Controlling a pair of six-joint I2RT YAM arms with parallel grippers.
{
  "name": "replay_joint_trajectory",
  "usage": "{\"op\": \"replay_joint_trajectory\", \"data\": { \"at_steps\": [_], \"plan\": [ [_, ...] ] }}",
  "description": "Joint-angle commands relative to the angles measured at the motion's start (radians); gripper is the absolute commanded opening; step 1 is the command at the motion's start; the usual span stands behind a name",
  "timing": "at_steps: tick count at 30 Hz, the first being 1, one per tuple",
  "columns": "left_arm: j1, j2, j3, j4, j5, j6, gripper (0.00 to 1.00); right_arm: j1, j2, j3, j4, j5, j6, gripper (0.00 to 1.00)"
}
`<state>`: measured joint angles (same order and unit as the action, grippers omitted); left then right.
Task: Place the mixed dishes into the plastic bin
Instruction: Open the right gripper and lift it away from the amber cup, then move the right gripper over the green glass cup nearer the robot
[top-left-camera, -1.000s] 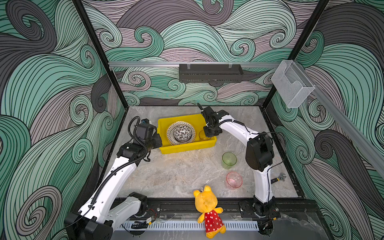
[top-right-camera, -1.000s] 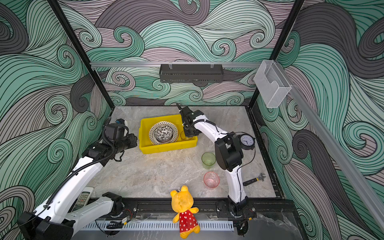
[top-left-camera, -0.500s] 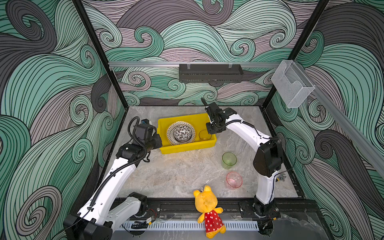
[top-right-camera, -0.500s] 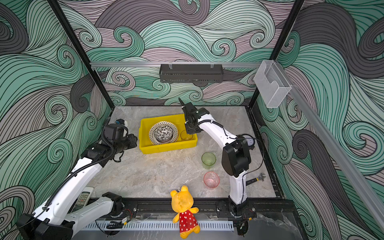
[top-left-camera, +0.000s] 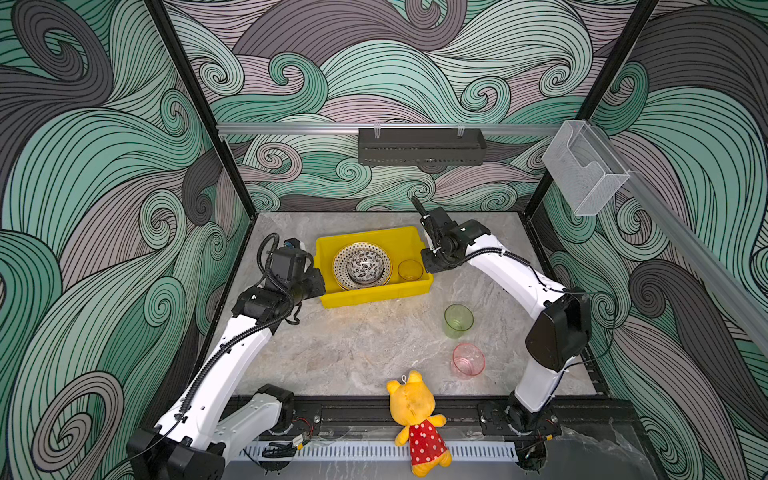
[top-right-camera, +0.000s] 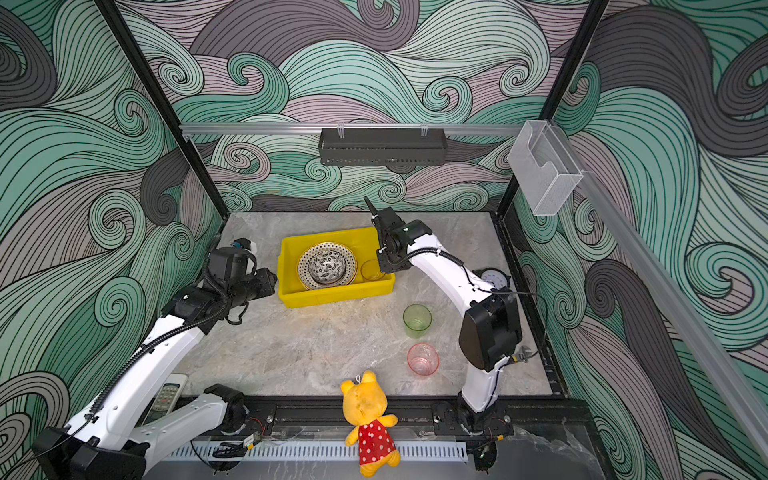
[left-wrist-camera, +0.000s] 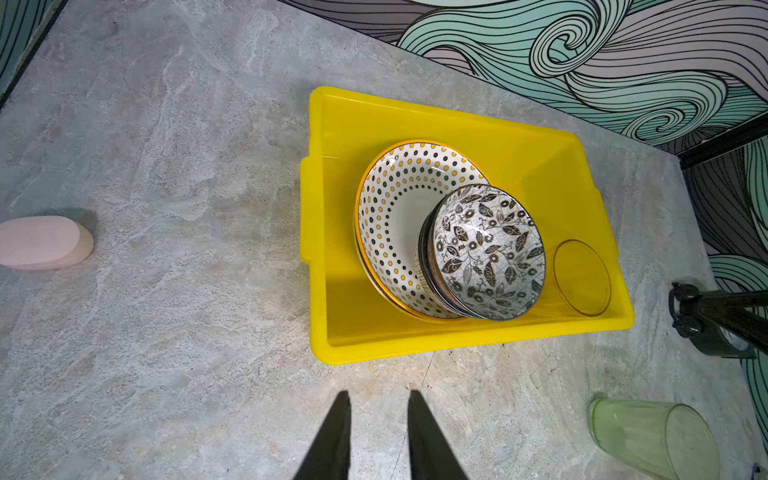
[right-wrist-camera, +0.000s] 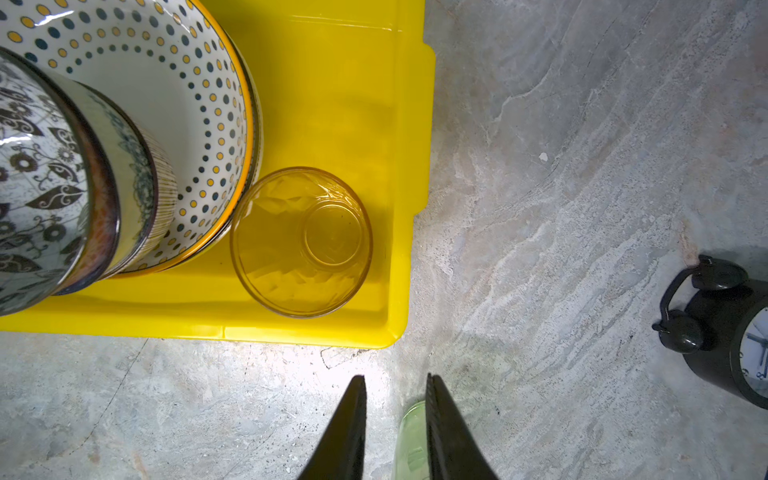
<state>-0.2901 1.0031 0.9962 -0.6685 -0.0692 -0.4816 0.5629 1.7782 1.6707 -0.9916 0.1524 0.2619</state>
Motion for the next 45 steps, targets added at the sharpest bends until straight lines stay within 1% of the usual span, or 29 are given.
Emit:
{"op": "replay_joint_trajectory", "data": {
  "at_steps": [1, 7, 12, 22, 27, 34, 38, 45],
  "plan": [
    [0.006, -0.011, 0.032, -0.001, 0.02, 0.004, 0.27, 0.002, -0.052, -0.029, -0.016, 0.019, 0.0, 0.27],
    [0.006, -0.009, 0.027, 0.01, 0.038, 0.005, 0.28, 0.003, -0.122, -0.091, -0.016, 0.033, -0.001, 0.29],
    [0.006, -0.009, 0.021, 0.034, 0.084, 0.011, 0.28, 0.001, -0.17, -0.131, -0.017, 0.041, -0.011, 0.29],
    [0.006, -0.014, 0.007, 0.053, 0.104, 0.0, 0.29, 0.002, -0.271, -0.232, -0.017, 0.049, -0.003, 0.32],
    [0.006, -0.011, -0.019, 0.106, 0.136, -0.016, 0.29, -0.003, -0.315, -0.271, -0.016, 0.039, 0.0, 0.34],
    [0.006, 0.017, -0.017, 0.119, 0.152, -0.028, 0.29, -0.018, -0.384, -0.348, -0.017, 0.03, 0.01, 0.36],
    [0.005, 0.019, -0.019, 0.136, 0.158, -0.044, 0.29, -0.031, -0.409, -0.388, -0.016, 0.029, 0.01, 0.39],
    [0.005, 0.02, -0.022, 0.142, 0.164, -0.057, 0.29, -0.058, -0.446, -0.45, -0.016, -0.015, 0.009, 0.4]
  ]
}}
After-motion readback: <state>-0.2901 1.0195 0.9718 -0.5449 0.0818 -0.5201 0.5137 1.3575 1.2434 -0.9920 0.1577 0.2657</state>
